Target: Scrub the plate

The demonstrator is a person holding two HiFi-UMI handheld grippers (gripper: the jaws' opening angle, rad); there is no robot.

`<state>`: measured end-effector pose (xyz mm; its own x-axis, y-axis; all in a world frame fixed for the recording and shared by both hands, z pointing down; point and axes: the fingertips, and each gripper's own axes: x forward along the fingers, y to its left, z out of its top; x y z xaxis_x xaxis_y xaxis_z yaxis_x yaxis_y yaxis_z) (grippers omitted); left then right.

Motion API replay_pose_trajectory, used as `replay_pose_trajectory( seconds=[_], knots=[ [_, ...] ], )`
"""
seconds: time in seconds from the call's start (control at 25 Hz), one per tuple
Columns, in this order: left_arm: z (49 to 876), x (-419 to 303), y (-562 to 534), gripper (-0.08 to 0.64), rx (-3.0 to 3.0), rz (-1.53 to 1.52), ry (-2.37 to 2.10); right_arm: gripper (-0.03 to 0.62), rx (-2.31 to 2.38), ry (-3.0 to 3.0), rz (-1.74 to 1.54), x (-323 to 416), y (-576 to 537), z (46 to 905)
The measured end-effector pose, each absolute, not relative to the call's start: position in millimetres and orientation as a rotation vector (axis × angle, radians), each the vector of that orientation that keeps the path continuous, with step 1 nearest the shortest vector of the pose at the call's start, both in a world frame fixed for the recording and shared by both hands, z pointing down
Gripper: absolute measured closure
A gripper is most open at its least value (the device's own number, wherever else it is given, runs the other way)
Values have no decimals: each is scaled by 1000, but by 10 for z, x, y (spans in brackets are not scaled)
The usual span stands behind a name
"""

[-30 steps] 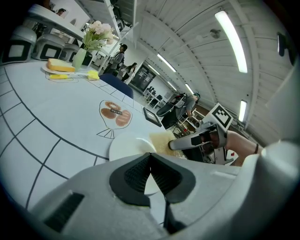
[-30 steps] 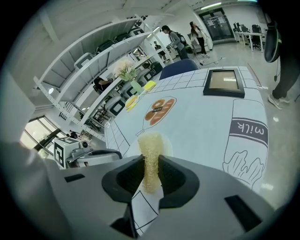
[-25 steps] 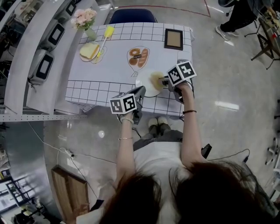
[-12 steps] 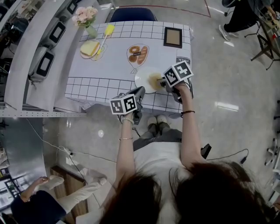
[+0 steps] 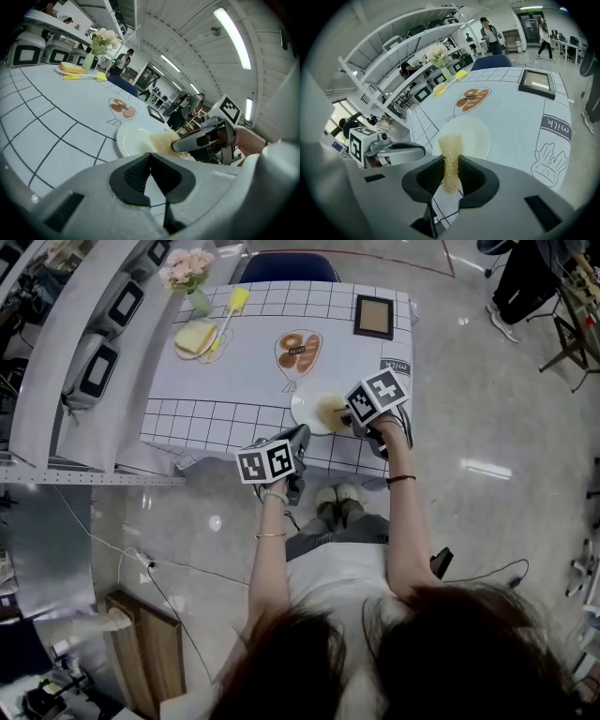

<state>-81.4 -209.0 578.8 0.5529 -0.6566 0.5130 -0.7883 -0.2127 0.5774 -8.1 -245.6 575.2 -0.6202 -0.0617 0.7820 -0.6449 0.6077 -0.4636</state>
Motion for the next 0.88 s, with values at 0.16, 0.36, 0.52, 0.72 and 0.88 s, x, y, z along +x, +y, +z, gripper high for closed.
replay_pose_trajectory(
  seconds=[0.16,0.36,0.52,0.72,0.88],
  knots=[
    [5808,-823,-2077,549,1934,203,-1176,512,533,-2075,970,-142,-2428,5772],
    [5826,-847,-2076,549,1923,200,-1188,512,492,-2071,935,-267,-2389,5783],
    [5829,-886,-2083,549,1921,206,-1212,512,462,-2067,903,-357,-2366,5798],
    [5837,-933,-2068,549,1904,198,-1222,512,430,-2064,884,-449,-2347,5808],
    [5855,-997,-2066,549,1888,199,-1242,512,412,-2064,875,-502,-2347,5816]
  ],
)
